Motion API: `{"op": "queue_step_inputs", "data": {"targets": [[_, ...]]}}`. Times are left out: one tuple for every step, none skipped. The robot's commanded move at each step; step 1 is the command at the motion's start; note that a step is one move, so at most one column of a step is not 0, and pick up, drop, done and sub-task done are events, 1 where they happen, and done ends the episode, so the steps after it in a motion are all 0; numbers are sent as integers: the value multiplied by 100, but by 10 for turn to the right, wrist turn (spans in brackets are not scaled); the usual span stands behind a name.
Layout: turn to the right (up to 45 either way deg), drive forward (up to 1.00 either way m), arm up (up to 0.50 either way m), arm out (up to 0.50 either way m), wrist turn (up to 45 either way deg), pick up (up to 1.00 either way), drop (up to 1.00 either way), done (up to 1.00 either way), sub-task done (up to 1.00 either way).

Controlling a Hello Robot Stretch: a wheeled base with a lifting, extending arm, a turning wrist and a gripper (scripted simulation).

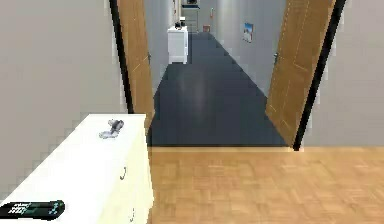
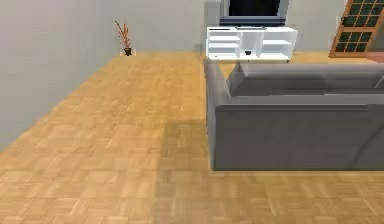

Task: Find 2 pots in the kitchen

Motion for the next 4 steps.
{"op": "queue_step_inputs", "data": {"targets": [[450, 0, 0, 0, 0, 0, 0, 0, 0], [240, 0, 0, 0, 0, 0, 0, 0, 0], [0, 100, 0, 0, 0, 0, 0, 0, 0], [90, 0, 0, 0, 0, 0, 0, 0, 0]]}}
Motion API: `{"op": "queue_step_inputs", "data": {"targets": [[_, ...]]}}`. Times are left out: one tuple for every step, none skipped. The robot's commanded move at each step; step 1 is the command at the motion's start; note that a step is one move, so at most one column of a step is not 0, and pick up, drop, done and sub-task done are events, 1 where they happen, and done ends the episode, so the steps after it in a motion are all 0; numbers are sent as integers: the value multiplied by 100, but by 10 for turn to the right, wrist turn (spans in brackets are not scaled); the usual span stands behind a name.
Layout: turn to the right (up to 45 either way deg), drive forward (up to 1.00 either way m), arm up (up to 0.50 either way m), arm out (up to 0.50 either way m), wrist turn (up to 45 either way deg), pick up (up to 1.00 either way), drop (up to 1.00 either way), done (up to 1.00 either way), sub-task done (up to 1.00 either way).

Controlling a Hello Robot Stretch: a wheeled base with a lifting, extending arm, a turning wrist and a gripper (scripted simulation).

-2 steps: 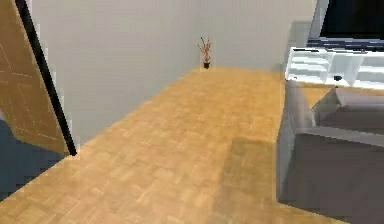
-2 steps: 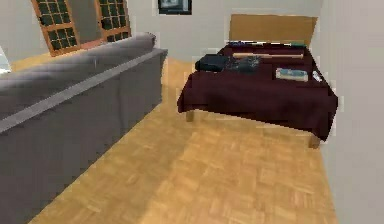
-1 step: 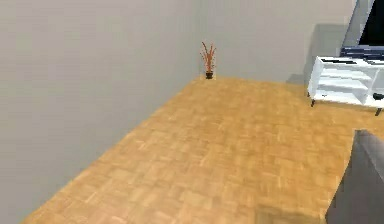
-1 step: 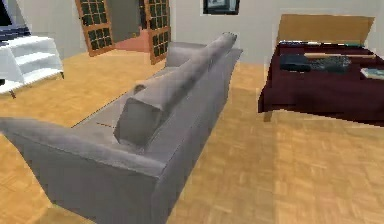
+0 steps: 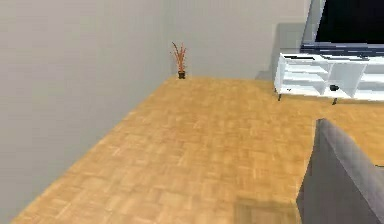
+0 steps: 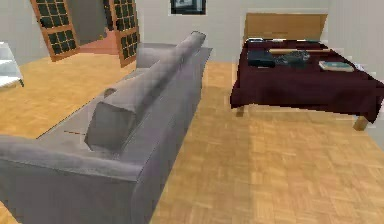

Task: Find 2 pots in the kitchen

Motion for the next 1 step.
{"op": "queue_step_inputs", "data": {"targets": [[0, 10, 0, 0, 0, 0, 0, 0, 0]]}}
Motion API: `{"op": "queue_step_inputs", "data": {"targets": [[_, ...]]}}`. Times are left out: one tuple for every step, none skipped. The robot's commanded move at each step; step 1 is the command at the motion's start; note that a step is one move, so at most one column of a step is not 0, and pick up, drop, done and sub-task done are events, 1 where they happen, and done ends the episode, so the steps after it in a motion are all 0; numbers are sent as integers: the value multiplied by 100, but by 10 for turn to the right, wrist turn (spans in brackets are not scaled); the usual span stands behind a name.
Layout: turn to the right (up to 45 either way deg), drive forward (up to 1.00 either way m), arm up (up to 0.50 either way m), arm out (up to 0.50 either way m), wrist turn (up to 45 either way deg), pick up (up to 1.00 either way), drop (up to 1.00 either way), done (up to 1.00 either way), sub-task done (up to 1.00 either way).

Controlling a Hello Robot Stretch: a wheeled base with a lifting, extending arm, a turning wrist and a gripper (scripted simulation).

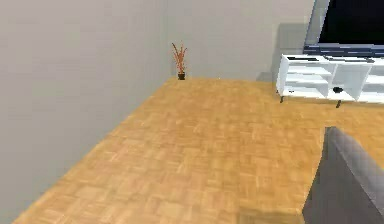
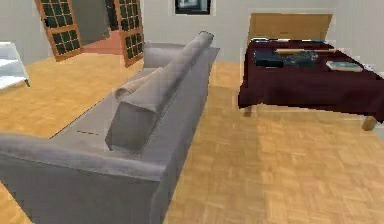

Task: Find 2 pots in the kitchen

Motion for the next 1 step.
{"op": "queue_step_inputs", "data": {"targets": [[120, 0, 0, 0, 0, 0, 0, 0, 0]]}}
